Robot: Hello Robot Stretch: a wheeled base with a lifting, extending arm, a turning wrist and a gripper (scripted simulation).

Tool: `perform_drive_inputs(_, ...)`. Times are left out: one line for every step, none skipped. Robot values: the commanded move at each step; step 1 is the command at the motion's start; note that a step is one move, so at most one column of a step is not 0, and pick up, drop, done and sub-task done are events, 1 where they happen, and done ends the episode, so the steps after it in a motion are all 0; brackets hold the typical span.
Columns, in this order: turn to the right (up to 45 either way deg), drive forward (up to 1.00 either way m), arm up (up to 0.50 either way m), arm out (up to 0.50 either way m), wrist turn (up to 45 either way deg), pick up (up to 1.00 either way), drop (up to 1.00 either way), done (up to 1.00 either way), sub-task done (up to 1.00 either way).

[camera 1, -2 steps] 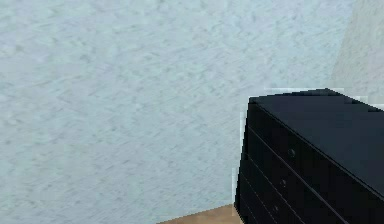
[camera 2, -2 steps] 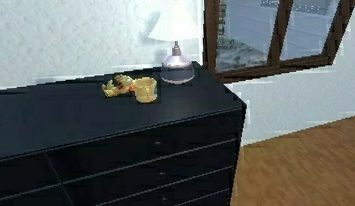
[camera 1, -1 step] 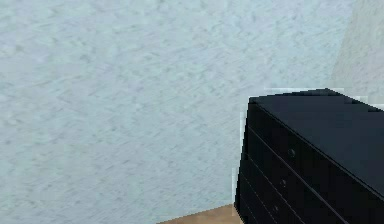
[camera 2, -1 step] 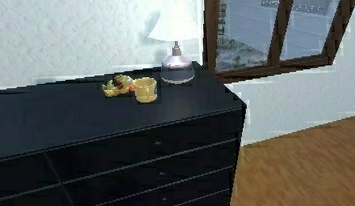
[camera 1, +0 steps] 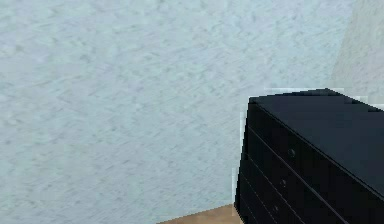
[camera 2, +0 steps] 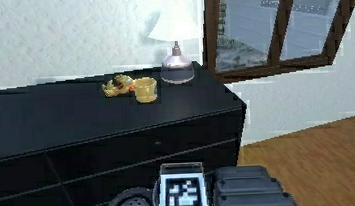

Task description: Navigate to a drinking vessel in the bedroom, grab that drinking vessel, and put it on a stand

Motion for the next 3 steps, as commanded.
perform_drive_inputs(0.0,0.00,0.00,0.50,0.0,0.00,0.00,0.00,0.00)
perform_drive_inputs(0.0,0.00,0.00,0.00,45.0,0.00,0.00,0.00,0.00)
perform_drive_inputs(0.0,0.00,0.00,0.00,45.0,0.00,0.00,0.00,0.00)
